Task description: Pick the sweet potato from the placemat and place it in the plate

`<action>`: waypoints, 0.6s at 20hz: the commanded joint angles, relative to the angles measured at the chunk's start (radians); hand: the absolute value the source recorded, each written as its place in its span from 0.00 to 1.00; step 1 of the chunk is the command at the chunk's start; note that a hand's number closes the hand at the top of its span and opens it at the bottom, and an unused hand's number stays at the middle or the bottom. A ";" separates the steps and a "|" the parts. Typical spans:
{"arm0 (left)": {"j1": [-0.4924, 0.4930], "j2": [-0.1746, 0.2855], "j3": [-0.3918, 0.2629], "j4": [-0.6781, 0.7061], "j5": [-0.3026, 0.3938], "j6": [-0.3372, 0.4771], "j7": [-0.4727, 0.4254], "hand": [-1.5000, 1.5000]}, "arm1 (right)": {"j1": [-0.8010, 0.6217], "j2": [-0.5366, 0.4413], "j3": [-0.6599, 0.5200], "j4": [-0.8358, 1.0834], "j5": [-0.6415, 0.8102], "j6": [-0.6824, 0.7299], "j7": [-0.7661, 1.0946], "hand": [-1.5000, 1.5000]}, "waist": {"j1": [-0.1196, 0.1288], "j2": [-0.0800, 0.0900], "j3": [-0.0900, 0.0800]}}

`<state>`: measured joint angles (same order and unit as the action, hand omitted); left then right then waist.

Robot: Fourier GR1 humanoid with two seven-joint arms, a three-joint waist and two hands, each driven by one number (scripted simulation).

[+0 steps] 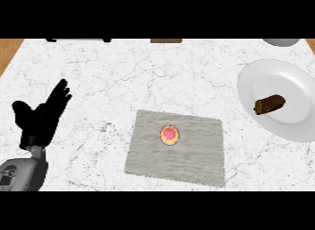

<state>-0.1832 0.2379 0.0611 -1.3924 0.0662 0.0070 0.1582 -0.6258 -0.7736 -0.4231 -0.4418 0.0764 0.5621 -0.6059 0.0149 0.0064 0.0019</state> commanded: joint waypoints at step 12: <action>-0.017 -0.014 -0.001 0.012 -0.026 0.005 0.005 0.50 | 0.001 -0.110 0.033 0.164 0.051 0.056 -0.184 0.00 | 0.018 0.009 0.003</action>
<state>-0.1852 0.2153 0.0479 -1.4055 0.0411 0.0176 0.1674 -0.6204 -0.8585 -0.3997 -0.3231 0.1117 0.5128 -0.6862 0.0292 0.0122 0.0040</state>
